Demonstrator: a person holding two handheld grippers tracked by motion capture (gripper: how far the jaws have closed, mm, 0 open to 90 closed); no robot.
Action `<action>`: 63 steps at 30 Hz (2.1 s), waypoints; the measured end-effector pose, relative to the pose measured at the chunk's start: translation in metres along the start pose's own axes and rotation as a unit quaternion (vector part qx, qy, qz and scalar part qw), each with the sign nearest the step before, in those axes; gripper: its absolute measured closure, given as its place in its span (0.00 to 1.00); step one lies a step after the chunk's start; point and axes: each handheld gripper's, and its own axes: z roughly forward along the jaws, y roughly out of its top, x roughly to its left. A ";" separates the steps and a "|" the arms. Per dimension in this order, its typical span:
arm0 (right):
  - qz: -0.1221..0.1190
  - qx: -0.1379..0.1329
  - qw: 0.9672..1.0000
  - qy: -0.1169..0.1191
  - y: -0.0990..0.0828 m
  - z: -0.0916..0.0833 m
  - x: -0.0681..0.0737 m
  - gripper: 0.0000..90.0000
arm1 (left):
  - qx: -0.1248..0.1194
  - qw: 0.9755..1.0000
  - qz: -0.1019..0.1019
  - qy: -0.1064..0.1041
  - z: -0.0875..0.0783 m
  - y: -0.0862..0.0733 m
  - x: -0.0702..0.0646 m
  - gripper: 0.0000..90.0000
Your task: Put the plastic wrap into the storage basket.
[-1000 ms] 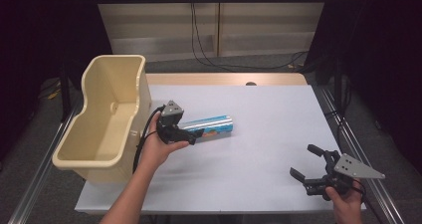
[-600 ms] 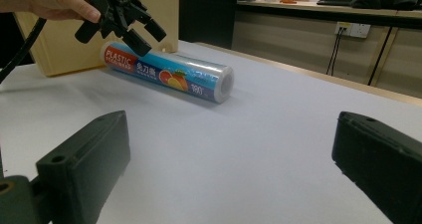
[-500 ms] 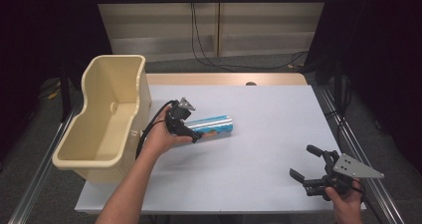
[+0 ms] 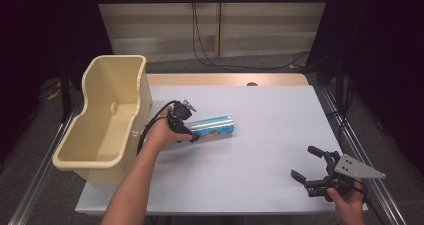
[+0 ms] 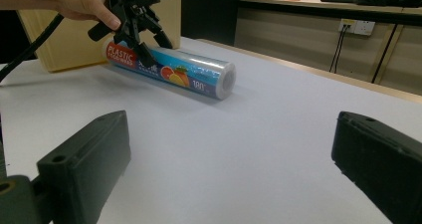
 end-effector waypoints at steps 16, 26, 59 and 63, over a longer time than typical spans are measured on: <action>-0.004 0.001 1.000 0.001 -0.001 0.000 -0.001 0.02 | 0.060 0.998 0.029 -0.002 0.016 -0.003 0.007 0.15; -0.004 0.001 1.000 0.001 -0.001 0.000 -0.001 0.02 | 0.065 0.997 0.050 0.005 0.018 -0.003 0.006 0.18; -0.006 0.003 1.000 0.009 -0.001 0.001 0.000 0.02 | 0.137 0.985 -0.100 -0.017 -0.035 0.032 -0.023 0.36; -0.007 0.002 1.000 0.010 0.000 0.001 0.000 0.02 | 0.133 0.983 -0.127 -0.014 -0.053 0.039 -0.023 0.36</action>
